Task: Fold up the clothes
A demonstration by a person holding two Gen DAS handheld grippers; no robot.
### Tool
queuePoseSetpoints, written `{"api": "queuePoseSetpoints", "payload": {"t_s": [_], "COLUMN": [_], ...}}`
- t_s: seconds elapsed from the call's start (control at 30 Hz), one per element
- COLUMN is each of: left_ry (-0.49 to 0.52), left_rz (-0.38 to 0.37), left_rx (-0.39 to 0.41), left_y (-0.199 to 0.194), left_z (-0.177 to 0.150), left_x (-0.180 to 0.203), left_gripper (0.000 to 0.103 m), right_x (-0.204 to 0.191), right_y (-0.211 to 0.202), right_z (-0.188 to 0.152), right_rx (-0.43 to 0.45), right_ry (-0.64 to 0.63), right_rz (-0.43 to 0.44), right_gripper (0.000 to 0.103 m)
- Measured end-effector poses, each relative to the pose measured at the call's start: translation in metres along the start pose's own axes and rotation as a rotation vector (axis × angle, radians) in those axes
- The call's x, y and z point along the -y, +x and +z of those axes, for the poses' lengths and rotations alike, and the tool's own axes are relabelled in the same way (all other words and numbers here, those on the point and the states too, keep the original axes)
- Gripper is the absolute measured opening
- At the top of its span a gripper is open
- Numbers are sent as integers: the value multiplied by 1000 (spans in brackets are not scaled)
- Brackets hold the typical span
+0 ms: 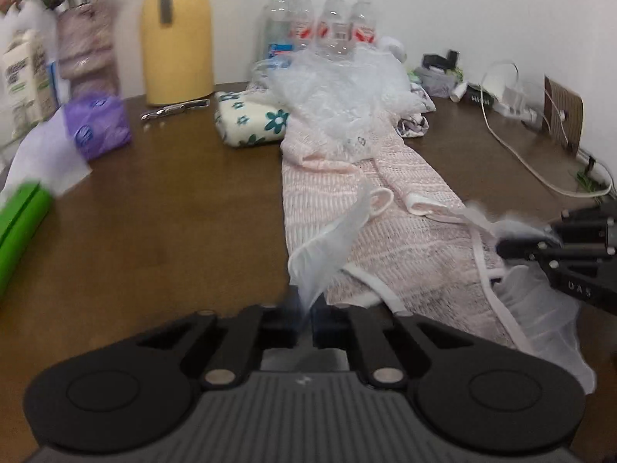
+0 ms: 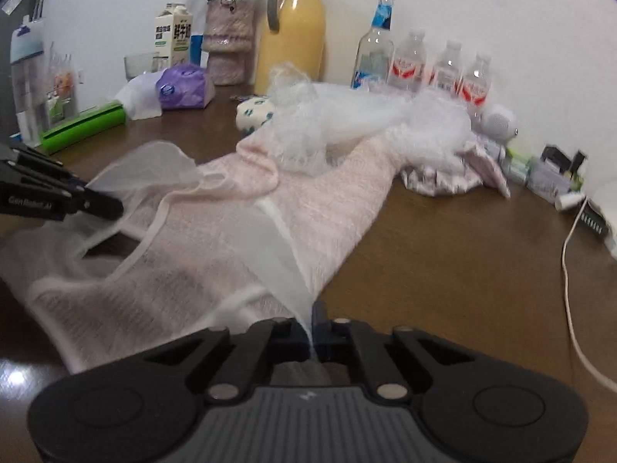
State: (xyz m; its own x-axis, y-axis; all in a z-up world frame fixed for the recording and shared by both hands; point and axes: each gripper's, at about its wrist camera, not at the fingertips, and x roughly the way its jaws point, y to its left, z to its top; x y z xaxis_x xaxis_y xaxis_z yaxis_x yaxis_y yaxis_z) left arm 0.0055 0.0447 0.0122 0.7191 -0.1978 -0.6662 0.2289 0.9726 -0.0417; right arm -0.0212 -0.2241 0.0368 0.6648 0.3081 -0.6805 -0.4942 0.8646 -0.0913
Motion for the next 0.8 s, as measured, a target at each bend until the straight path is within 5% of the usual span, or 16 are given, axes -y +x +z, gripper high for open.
{"api": "queuePoseSetpoints", "payload": {"t_s": [0.13,0.23,0.3,0.33,0.37,0.47,0.6,0.7,0.77,0.8], "left_ry": [-32,-19,0,16,31,132,243,160,99,50], "left_rz": [-57,-196,-250,-241,-231,-178,-109,-98,-94,-95], "left_rx": [-18,-39,-18,21,60,92,-20,-47,-60,-38], "left_y": [-40,-80,-103,-112,-120,-93,-17,2,13,11], "left_z": [-38,-52,-52,-44,-36,-6,23,23,21,20], "left_x": [10,14,16,16,16,37,71,55,43,34], "left_gripper": [2,7,35,68,77,77,74,22,11,11], "right_x": [-2,-2,7,12,14,9,-4,-3,-1,0], "right_y": [-11,-49,-75,-83,-84,-57,7,35,43,43], "right_z": [-19,-42,-45,-41,-33,-5,32,38,35,33], "right_rx": [-30,-51,-6,30,66,121,77,35,22,28], "right_ry": [19,-6,8,28,39,23,-20,-7,21,26], "right_rz": [-22,65,135,151,148,97,53,60,73,89], "right_gripper": [0,3,25,33,43,44,40,31,29,19]}}
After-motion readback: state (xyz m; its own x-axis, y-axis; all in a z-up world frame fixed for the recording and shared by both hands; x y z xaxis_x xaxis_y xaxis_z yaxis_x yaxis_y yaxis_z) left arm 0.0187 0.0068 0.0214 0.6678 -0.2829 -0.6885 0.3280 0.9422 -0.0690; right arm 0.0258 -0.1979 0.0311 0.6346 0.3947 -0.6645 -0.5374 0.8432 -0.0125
